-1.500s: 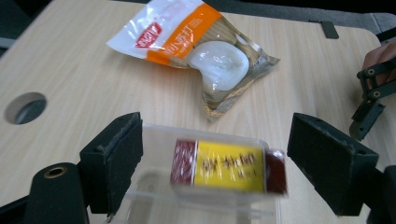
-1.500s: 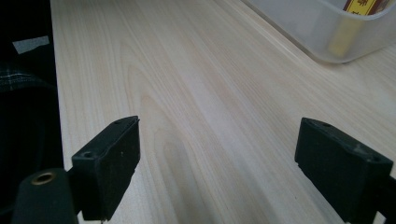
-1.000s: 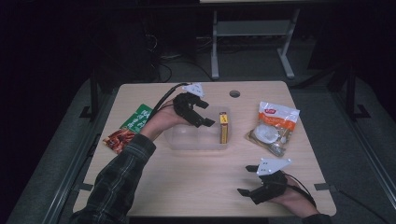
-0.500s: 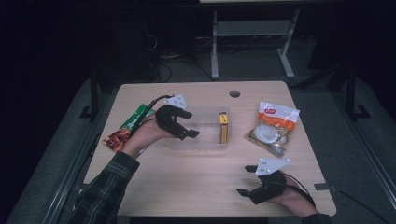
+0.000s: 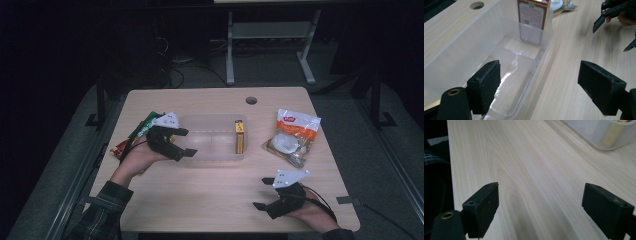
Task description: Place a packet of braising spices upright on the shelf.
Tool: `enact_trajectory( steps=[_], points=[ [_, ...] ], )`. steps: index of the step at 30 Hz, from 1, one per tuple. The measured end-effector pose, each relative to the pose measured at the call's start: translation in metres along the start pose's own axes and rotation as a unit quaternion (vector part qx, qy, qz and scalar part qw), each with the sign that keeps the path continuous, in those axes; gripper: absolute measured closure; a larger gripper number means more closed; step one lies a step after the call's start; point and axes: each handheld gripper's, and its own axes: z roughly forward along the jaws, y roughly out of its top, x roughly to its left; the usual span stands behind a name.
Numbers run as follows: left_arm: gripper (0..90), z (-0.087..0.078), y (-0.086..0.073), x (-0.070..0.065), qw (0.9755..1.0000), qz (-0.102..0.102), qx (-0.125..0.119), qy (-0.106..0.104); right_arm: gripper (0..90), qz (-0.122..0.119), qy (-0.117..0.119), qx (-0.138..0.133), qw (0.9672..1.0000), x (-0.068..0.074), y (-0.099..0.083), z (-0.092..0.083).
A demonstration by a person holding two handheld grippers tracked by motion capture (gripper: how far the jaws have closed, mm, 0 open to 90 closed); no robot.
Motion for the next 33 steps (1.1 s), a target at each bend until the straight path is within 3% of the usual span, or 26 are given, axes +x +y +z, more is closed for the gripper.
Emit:
enact_trajectory(
  steps=[8, 16, 22, 26, 30, 33],
  points=[
    [20.4, -0.024, -0.022, 0.006, 0.999, -0.022, -0.022, 0.031, 13.7, 0.006, 0.0, 0.005, 1.0, 0.0, 0.0, 0.002],
    [34.6, -0.044, -0.059, 0.029, 0.9945, -0.064, -0.025, 0.079, 13.6, 0.009, -0.003, 0.005, 0.9999, -0.001, 0.0, 0.001],
    [55.4, -0.048, -0.088, 0.054, 0.9866, -0.106, -0.017, 0.122, 13.7, 0.008, -0.004, 0.005, 0.9999, -0.001, 0.0, 0.002],
    [55.3, -0.052, -0.101, 0.073, 0.9812, -0.123, -0.006, 0.149, 13.6, 0.006, -0.004, 0.005, 1.0, -0.002, -0.001, 0.002],
    [55.2, -0.056, -0.109, 0.086, 0.975, -0.142, -0.023, 0.169, 13.6, 0.007, -0.004, 0.005, 1.0, -0.003, -0.001, 0.002],
    [52.9, -0.058, -0.115, 0.097, 0.9732, -0.143, -0.006, 0.18, 13.7, 0.012, -0.006, 0.008, 0.9999, -0.003, -0.001, 0.003]
  ],
)
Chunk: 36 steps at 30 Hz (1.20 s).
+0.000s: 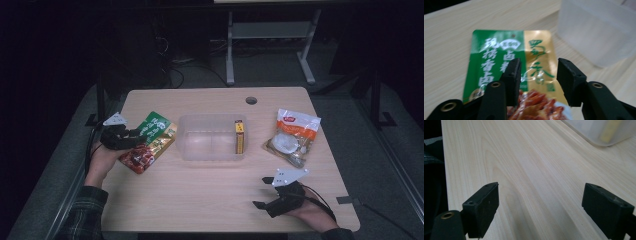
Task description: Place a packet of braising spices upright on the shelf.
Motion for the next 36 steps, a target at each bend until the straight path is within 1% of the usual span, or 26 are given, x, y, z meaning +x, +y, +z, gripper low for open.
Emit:
enact_trajectory(
  steps=[1, 3, 6, 7, 9, 12, 14, 16, 18, 20, 21, 24, 26, 27, 28, 30, 32, 36],
  points=[
    [52.4, 0.001, -0.001, 0.003, 1.0, -0.002, 0.002, 0.001, 13.6, 0.001, 0.0, 0.001, 1.0, 0.0, 0.0, 0.0],
    [51.5, 0.003, -0.002, 0.01, 0.9999, -0.003, 0.008, 0.011, 13.6, 0.001, -0.001, 0.001, 1.0, -0.001, 0.0, 0.001],
    [49.2, 0.008, -0.005, 0.021, 0.999, 0.004, 0.031, 0.034, 13.6, 0.001, -0.001, 0.001, 1.0, -0.001, 0.0, 0.001],
    [49.2, 0.01, -0.006, 0.024, 0.9987, 0.003, 0.034, 0.037, 13.6, 0.001, -0.001, 0.0, 1.0, -0.001, 0.0, 0.001],
    [47.9, 0.014, -0.009, 0.029, 0.9987, 0.002, 0.031, 0.04, 13.6, 0.003, -0.001, 0.0, 1.0, -0.001, 0.0, 0.001],
    [44.6, 0.021, -0.014, 0.037, 0.9989, -0.012, 0.031, 0.033, 13.6, 0.006, 0.0, -0.002, 1.0, -0.002, 0.0, 0.002],
    [40.6, 0.026, -0.018, 0.04, 0.9988, -0.022, 0.035, 0.028, 13.6, 0.009, 0.001, -0.005, 0.9999, -0.002, 0.0, 0.002],
    [37.2, 0.029, -0.02, 0.043, 0.9984, -0.018, 0.041, 0.033, 13.6, 0.01, 0.0, -0.005, 0.9999, -0.002, 0.0, 0.002],
    [33.5, 0.031, -0.022, 0.045, 0.9984, -0.034, 0.036, 0.027, 13.5, 0.012, 0.002, -0.007, 0.9999, -0.002, 0.0, 0.002],
    [27.4, 0.032, -0.024, 0.048, 0.998, -0.037, 0.04, 0.033, 13.5, 0.011, 0.001, -0.005, 0.9999, -0.002, 0.0, 0.002],
    [25.9, 0.032, -0.026, 0.05, 0.998, -0.043, 0.036, 0.027, 13.6, 0.011, 0.001, -0.004, 0.9999, -0.002, -0.001, 0.003],
    [20.4, 0.034, -0.03, 0.054, 0.9974, -0.06, 0.032, 0.022, 13.5, 0.013, 0.0, -0.003, 0.9999, -0.002, -0.001, 0.002],
    [19.8, 0.035, -0.032, 0.056, 0.9975, -0.058, 0.038, 0.013, 13.6, 0.015, 0.0, -0.004, 0.9999, -0.002, -0.001, 0.002],
    [19.8, 0.036, -0.034, 0.057, 0.9973, -0.061, 0.039, 0.012, 13.5, 0.015, -0.001, -0.004, 0.9999, -0.002, -0.001, 0.002],
    [19.2, 0.038, -0.035, 0.058, 0.997, -0.06, 0.046, 0.015, 13.6, 0.012, -0.002, -0.004, 0.9999, -0.002, -0.002, 0.002],
    [17.8, 0.04, -0.037, 0.059, 0.9968, -0.063, 0.048, 0.012, 13.6, 0.013, -0.001, -0.004, 0.9999, -0.002, -0.002, 0.002],
    [15.5, 0.042, -0.038, 0.06, 0.9963, -0.065, 0.053, 0.017, 13.6, 0.012, -0.001, -0.003, 0.9999, -0.002, -0.002, 0.003],
    [14.0, 0.044, -0.04, 0.062, 0.996, -0.07, 0.056, 0.009, 13.6, 0.013, -0.001, -0.003, 0.9999, -0.002, -0.002, 0.002]
  ],
)
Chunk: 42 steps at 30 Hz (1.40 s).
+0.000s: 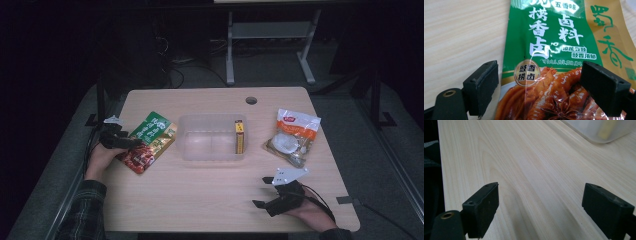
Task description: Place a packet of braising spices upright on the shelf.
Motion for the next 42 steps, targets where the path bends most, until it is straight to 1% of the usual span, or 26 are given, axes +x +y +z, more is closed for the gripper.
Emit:
enact_trajectory(
  steps=[3, 5, 6, 8, 14, 16, 19, 20, 23, 25, 31, 32, 35, 36, 40, 42],
  points=[
    [13.0, 0.001, 0.0, 0.0, 1.0, 0.002, 0.003, 0.003, 13.5, -0.001, 0.0, -0.001, 1.0, 0.0, 0.0, 0.0],
    [12.9, 0.001, 0.001, 0.0, 0.9999, 0.005, -0.001, 0.01, 13.5, -0.001, 0.0, -0.001, 1.0, 0.0, 0.0, 0.0],
    [12.9, 0.001, 0.0, 0.0, 1.0, 0.004, -0.001, 0.009, 13.6, -0.001, 0.001, -0.001, 1.0, 0.0, 0.0, 0.0],
    [12.5, 0.002, -0.001, 0.001, 1.0, -0.001, -0.003, -0.002, 13.5, 0.0, 0.001, 0.0, 1.0, 0.0, 0.0, 0.0],
    [11.7, 0.002, 0.0, -0.004, 0.9999, 0.015, 0.008, -0.001, 13.5, 0.0, 0.001, 0.001, 1.0, 0.0, 0.0, 0.0],
    [11.8, 0.002, 0.001, -0.005, 0.9997, 0.019, 0.014, 0.0, 13.5, 0.0, 0.002, 0.001, 1.0, 0.0, 0.0, 0.001],
    [13.0, 0.002, 0.001, -0.007, 0.9997, 0.019, 0.014, 0.004, 13.6, 0.0, 0.002, 0.002, 1.0, 0.0, 0.0, 0.001],
    [13.6, 0.002, 0.001, -0.008, 0.9996, 0.022, 0.017, 0.005, 13.5, 0.001, 0.002, 0.002, 1.0, 0.0, 0.0, 0.001],
    [20.0, 0.001, 0.002, -0.011, 0.9993, 0.031, 0.02, 0.005, 13.5, 0.001, 0.002, 0.001, 1.0, 0.0, 0.0, 0.001],
    [23.6, 0.0, 0.001, -0.011, 0.9994, 0.031, 0.017, 0.006, 13.6, 0.0, 0.002, 0.002, 1.0, 0.0, 0.0, 0.001],
    [41.8, -0.002, 0.001, -0.014, 0.999, 0.039, 0.018, 0.008, 13.6, 0.0, 0.002, 0.003, 1.0, 0.0, 0.0, 0.001],
    [44.1, -0.003, 0.002, -0.015, 0.9989, 0.041, 0.021, 0.01, 13.6, 0.0, 0.002, 0.004, 1.0, 0.0, 0.0, 0.001],
    [53.0, -0.004, 0.002, -0.016, 0.9988, 0.041, 0.023, 0.013, 13.6, 0.0, 0.002, 0.003, 1.0, 0.0, 0.0, 0.001],
    [58.1, -0.005, 0.002, -0.017, 0.9987, 0.042, 0.025, 0.014, 13.6, 0.0, 0.002, 0.003, 1.0, 0.0, 0.0, 0.001],
    [73.7, -0.006, 0.002, -0.016, 0.9989, 0.031, 0.028, 0.018, 13.7, 0.0, 0.001, 0.003, 1.0, 0.0, 0.0, 0.001],
    [77.9, -0.007, 0.002, -0.016, 0.999, 0.028, 0.028, 0.02, 13.7, -0.001, 0.001, 0.004, 1.0, 0.0, 0.0, 0.001]
  ],
)
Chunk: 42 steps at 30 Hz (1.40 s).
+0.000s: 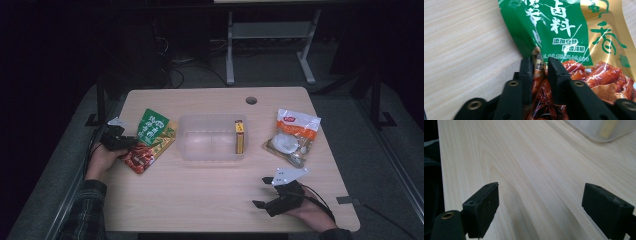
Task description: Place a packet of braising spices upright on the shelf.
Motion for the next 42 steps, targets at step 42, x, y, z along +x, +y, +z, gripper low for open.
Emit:
enact_trajectory(
  steps=[42],
  points=[
    [90.0, -0.081, 0.001, -0.003, 0.9895, -0.072, -0.106, -0.067, 13.7, -0.005, 0.0, -0.005, 1.0, 0.0, 0.001, -0.002]
  ],
)
